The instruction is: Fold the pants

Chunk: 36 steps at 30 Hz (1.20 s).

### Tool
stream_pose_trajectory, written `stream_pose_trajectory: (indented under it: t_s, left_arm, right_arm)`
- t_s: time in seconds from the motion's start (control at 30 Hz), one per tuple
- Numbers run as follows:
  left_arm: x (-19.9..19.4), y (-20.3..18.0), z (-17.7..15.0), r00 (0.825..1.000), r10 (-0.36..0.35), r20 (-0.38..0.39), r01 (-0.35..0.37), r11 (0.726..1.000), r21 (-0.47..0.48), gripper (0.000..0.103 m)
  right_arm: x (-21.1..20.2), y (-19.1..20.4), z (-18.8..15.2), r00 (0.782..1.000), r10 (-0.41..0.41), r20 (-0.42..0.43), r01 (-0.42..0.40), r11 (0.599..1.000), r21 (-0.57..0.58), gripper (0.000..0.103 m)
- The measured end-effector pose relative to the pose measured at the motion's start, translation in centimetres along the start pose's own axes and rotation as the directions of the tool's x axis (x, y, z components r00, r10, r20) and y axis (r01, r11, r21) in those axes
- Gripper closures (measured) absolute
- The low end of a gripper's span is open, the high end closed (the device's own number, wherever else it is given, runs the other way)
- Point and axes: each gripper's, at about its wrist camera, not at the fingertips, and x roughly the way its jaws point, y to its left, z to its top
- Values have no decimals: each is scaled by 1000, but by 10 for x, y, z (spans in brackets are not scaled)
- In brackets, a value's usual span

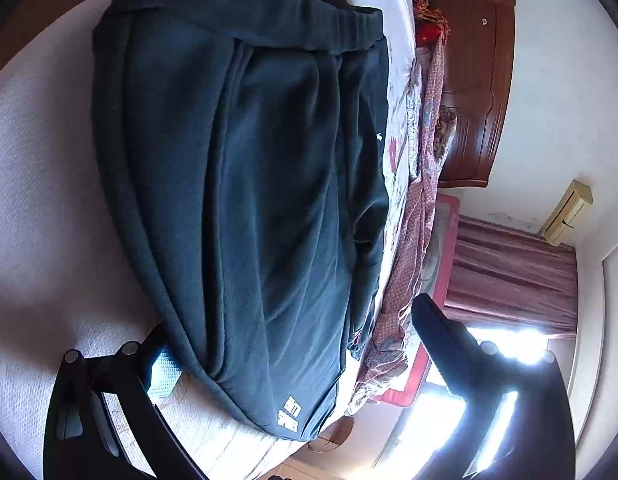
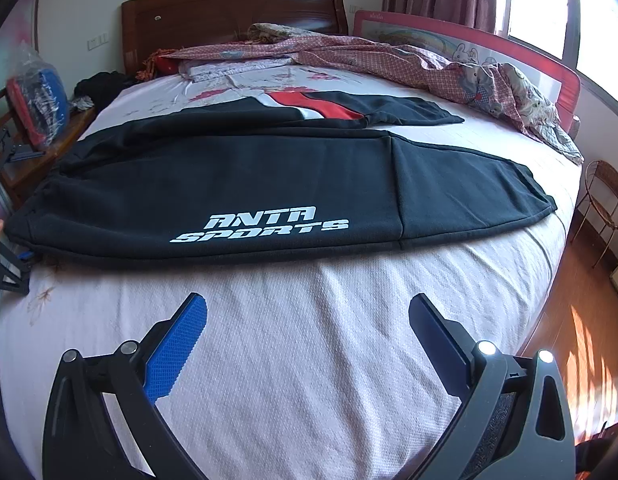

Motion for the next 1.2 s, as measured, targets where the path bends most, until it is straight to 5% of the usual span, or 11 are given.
stream_pose_trajectory:
  t_s: [0.1, 0.17, 0.27, 0.4, 0.5, 0.67, 0.77, 0.83, 0.93, 1.07, 1.2]
  left_arm:
    - [2, -4, 1, 999, 33, 11, -34, 999, 33, 13]
    - [4, -6, 1, 992, 125, 7, -125, 990, 65, 56]
    - [5, -1, 5, 982, 190, 5, -190, 979, 80, 91]
    - [-1, 8, 6, 987, 157, 22, -158, 985, 64, 95]
    - [-11, 9, 5, 993, 118, 19, -119, 992, 42, 95]
    - [-18, -7, 7, 999, 48, -19, -47, 998, 37, 95]
    - [-19, -21, 8, 999, 22, -29, -20, 998, 55, 95]
    - [-16, -34, 9, 999, 10, -34, -7, 997, 76, 95]
    - [-11, -46, 10, 999, 2, -39, 2, 996, 84, 95]
    - [-12, -56, 10, 999, 5, -41, -1, 995, 103, 95]
    - [-13, -58, 10, 999, 7, -39, -3, 993, 115, 95]
  right_arm:
    - [2, -1, 0, 1000, 1, -5, -1, 1000, 10, 3]
    - [3, -3, 0, 1000, 5, -13, -5, 1000, 23, 3]
    - [4, -9, 1, 1000, 12, -19, -11, 998, 54, 3]
    - [7, -35, 8, 993, 103, -65, -90, 980, 175, 3]
    - [14, -81, 12, 955, 285, -77, -235, 892, 386, 3]
    - [51, -167, 4, 853, 521, 9, -342, 547, 764, 3]
    - [76, -189, 0, 783, 612, 113, -374, 317, 872, 3]
    - [86, -193, 0, 754, 634, 173, -387, 215, 896, 6]
    - [98, -192, 3, 745, 637, 195, -382, 168, 909, 8]
    - [107, -189, 12, 755, 618, 218, -387, 152, 909, 11]
    - [114, -188, 24, 777, 600, 191, -368, 187, 911, 24]
